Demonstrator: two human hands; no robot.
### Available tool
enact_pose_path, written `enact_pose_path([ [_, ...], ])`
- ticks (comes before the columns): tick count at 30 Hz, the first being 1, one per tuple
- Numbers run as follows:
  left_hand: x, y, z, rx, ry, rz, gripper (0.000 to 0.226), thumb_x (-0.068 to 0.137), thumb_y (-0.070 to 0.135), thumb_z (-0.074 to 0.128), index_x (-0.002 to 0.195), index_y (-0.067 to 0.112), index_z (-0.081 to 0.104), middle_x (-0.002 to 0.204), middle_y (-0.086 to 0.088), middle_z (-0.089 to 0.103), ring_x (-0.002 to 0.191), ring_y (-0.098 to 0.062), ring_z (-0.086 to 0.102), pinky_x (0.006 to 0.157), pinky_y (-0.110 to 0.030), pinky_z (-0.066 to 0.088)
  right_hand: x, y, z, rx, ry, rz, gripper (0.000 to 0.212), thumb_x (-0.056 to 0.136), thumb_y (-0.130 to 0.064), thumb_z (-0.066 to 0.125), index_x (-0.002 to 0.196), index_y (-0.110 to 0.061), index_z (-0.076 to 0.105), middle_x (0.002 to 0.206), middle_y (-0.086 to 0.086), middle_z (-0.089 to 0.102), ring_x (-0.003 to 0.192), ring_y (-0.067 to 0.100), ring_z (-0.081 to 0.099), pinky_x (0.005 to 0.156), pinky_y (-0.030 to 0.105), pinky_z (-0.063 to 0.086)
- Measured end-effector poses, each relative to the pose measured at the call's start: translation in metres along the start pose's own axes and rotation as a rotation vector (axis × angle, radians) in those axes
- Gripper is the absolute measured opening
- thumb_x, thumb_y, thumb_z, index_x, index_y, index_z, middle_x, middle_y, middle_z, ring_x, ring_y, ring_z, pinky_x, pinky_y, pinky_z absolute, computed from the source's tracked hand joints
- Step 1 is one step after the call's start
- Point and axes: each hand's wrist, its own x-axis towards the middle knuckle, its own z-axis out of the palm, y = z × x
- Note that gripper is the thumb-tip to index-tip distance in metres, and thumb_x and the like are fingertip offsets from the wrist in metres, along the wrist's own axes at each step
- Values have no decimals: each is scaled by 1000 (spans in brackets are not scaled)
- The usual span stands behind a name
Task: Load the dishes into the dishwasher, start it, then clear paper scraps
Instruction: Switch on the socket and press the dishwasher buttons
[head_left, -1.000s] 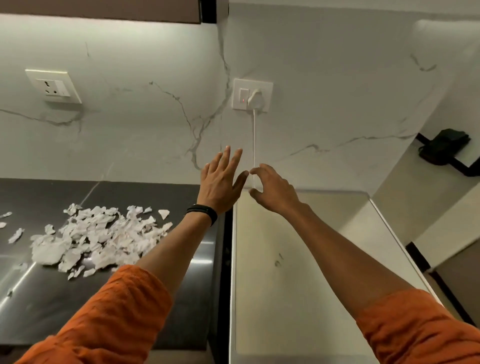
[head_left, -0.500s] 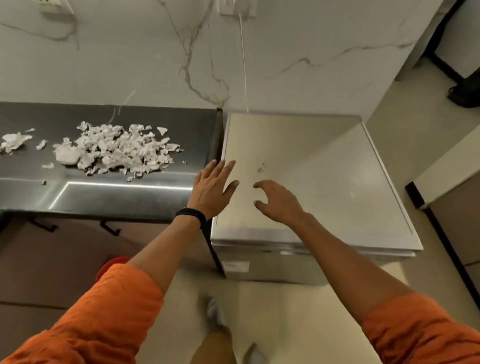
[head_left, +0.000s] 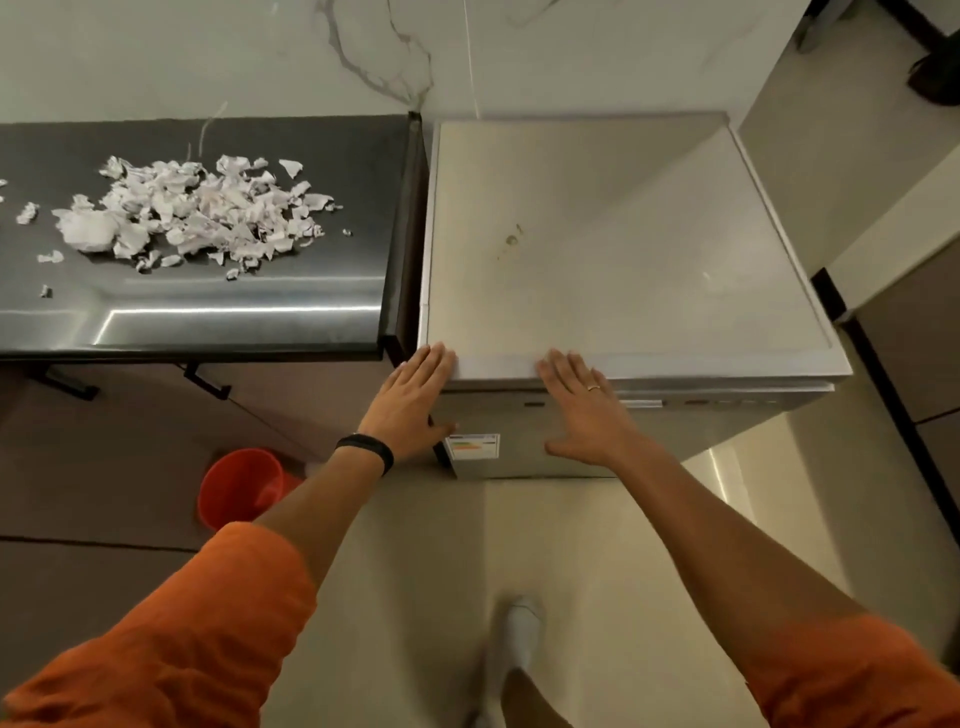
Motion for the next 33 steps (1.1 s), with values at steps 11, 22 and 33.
enact_pose_path([
  [11,19,-21,79,120,523,98,100,86,37,77,162,12,18,169,-9,16,158,-28,7,128,-50,10,23,5,67,-174,412,49,144,62,-67,84,162,-26,-11,170,13,-13,155,40,-14,124,58,-6],
  [22,29,-19,91,94,678,97,88,91,43,69,158,7,26,163,-15,28,154,-35,18,125,-54,21,31,9,76,-262,516,70,142,62,-71,82,162,-23,-6,169,16,0,155,42,-4,124,61,1],
  [33,31,-11,92,111,720,76,88,90,39,70,158,5,26,161,-19,31,151,-36,19,127,-45,15,32,8,79,-291,540,77,141,63,-73,80,162,-23,-7,168,16,2,155,43,-1,123,62,5],
])
